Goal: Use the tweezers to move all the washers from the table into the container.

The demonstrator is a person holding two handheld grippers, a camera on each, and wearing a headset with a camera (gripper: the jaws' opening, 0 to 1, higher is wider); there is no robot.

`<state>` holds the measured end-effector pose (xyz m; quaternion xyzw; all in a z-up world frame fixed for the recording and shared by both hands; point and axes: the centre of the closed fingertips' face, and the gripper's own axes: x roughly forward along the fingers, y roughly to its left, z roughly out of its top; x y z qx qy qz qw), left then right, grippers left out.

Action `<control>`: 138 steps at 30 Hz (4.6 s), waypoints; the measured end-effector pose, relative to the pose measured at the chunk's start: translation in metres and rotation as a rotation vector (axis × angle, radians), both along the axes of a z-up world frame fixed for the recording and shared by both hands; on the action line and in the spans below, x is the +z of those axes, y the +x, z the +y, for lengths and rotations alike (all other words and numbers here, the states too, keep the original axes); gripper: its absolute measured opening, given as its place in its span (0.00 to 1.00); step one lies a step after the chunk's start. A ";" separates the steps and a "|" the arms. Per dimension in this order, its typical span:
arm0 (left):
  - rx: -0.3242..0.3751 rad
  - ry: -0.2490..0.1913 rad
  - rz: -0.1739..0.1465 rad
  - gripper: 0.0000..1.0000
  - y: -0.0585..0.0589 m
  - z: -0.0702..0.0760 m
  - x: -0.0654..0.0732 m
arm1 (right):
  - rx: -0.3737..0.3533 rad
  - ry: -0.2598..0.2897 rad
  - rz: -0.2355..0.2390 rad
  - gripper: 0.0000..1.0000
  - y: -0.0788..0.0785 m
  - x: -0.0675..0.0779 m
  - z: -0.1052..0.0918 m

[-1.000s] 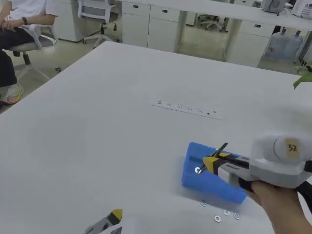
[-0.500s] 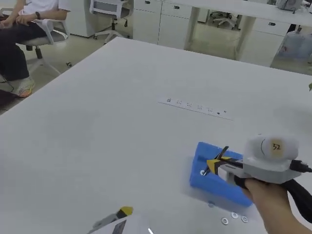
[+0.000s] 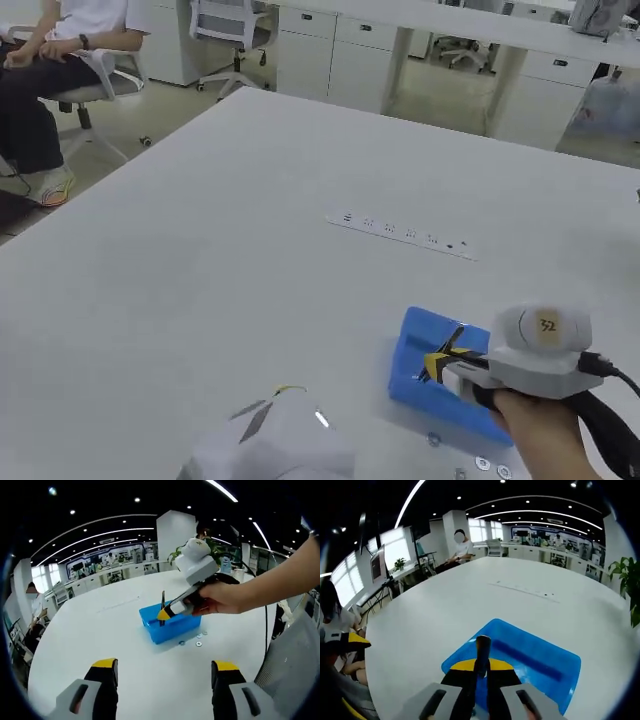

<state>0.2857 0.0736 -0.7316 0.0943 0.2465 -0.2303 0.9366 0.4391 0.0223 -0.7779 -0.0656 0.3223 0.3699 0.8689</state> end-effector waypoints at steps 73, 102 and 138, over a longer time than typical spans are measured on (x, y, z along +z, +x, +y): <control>-0.525 -0.036 -0.014 0.00 0.072 -0.108 0.015 | 0.071 -0.039 -0.084 0.03 -0.074 -0.001 -0.027; -0.689 0.034 -0.020 0.00 0.063 -0.105 0.024 | 0.330 -0.127 -0.135 0.03 -0.080 0.003 -0.019; -0.476 -0.059 -0.222 0.03 0.112 -0.089 0.115 | 0.222 -0.058 -0.229 0.03 -0.026 0.079 -0.006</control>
